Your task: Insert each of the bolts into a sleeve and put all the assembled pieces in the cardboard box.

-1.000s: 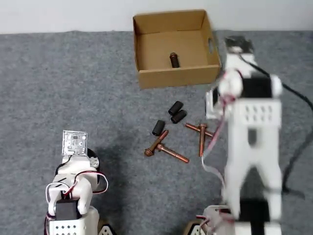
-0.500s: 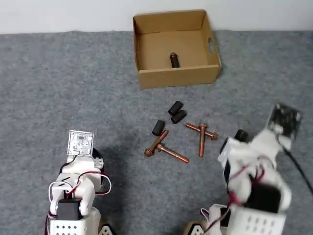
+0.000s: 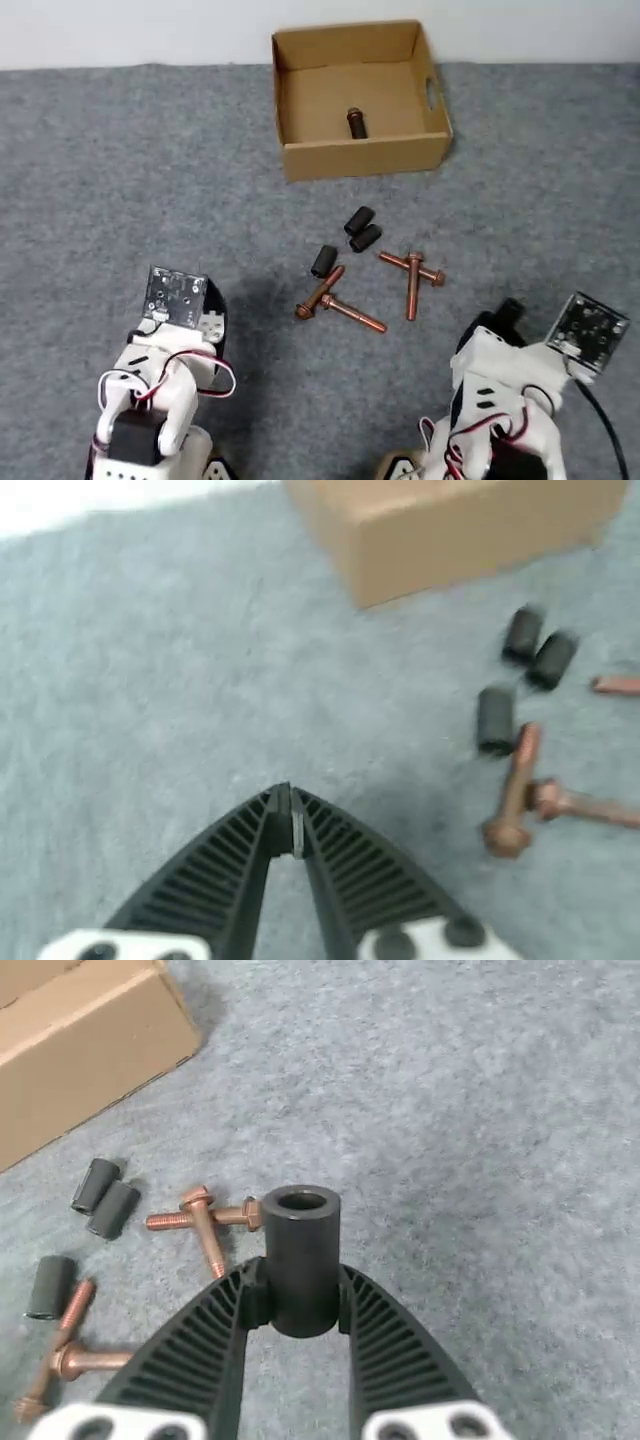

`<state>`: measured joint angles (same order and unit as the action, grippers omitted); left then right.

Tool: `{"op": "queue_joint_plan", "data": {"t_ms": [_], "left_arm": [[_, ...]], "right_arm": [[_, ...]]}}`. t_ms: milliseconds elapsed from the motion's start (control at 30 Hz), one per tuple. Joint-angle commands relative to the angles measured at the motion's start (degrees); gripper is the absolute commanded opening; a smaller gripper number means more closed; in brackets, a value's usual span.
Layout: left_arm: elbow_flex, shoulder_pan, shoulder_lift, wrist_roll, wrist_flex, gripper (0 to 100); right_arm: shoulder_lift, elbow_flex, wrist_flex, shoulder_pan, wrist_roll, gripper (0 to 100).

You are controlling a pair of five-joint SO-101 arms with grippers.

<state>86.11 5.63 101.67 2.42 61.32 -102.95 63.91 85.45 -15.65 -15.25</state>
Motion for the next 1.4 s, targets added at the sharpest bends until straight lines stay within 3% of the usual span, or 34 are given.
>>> {"op": "queue_joint_plan", "data": {"t_ms": [0, 67, 400, 533, 1000, 1133, 1367], "left_arm": [[-8.5, 2.3, -9.4, -0.1, -1.1, 1], [-13.9, 3.6, -19.1, 0.7, -1.4, 1], [-45.6, 17.8, -67.4, 19.4, -1.3, 1], [-55.9, 21.8, -81.0, 25.2, -1.1, 1], [-86.1, 30.1, -114.7, 28.5, -0.6, 2], [-95.1, 31.7, -123.3, 30.6, 5.0, 11], [-114.8, 32.4, -137.4, 32.5, 16.1, 12]], "right_arm": [[-1.2, -1.0, 0.2, -0.7, 0.6, 0.8], [-1.1, -0.9, 0.2, -1.0, 0.6, 0.8], [-1.1, -0.5, 0.1, -1.6, 0.6, 0.8], [-1.1, -0.5, 0.1, -8.0, 0.6, 0.8], [-1.0, 0.0, 0.0, -12.8, 0.7, 0.8], [-1.0, 0.1, -0.1, -12.8, 0.8, 0.8], [-1.0, 0.2, -0.1, -12.8, 0.8, 0.8]]}}
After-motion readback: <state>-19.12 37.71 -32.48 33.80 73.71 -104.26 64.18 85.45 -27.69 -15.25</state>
